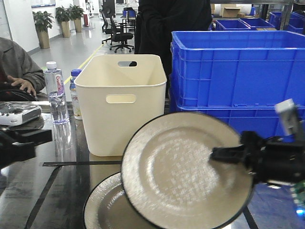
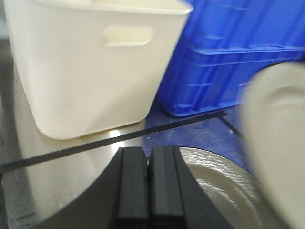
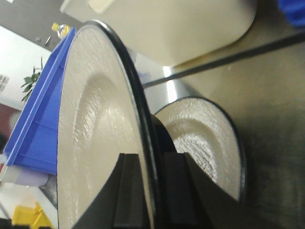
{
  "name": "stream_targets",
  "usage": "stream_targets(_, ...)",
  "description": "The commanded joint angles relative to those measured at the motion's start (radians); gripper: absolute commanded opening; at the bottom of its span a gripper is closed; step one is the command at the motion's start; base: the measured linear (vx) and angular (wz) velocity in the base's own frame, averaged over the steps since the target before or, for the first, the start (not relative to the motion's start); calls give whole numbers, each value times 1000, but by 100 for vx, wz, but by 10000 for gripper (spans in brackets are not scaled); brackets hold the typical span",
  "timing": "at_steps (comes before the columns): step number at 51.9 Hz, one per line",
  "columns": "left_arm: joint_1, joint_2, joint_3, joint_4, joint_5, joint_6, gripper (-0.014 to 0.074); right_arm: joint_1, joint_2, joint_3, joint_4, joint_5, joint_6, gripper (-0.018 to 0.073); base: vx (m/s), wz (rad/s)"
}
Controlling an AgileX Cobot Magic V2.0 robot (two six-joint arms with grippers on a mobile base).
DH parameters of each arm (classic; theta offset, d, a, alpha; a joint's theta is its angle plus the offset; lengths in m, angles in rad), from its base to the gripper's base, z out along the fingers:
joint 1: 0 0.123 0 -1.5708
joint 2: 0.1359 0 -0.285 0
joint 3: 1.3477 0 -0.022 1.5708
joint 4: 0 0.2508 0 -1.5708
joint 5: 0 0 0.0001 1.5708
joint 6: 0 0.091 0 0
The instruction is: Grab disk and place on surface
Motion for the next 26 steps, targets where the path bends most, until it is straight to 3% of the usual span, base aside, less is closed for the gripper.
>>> stream_targets(1, -1, -82, -34, 68, 7, -107, -8, 60, 19, -33, 206, -8, -35, -9, 0, 0)
stream_targets(10, -1, -114, -34, 198, 28, -209, -6, 173, 116, -33, 309, -77, -153, -9, 0, 0)
stream_targets(17, -1, -113, -34, 210, 53, -212, -6, 226, 161, -33, 311, -109, -189, -1, 0, 0)
stream_targets(26, -1, -113, -34, 210, 68, -212, -6, 227, 180, -33, 302, -150, -221, 57, 0, 0)
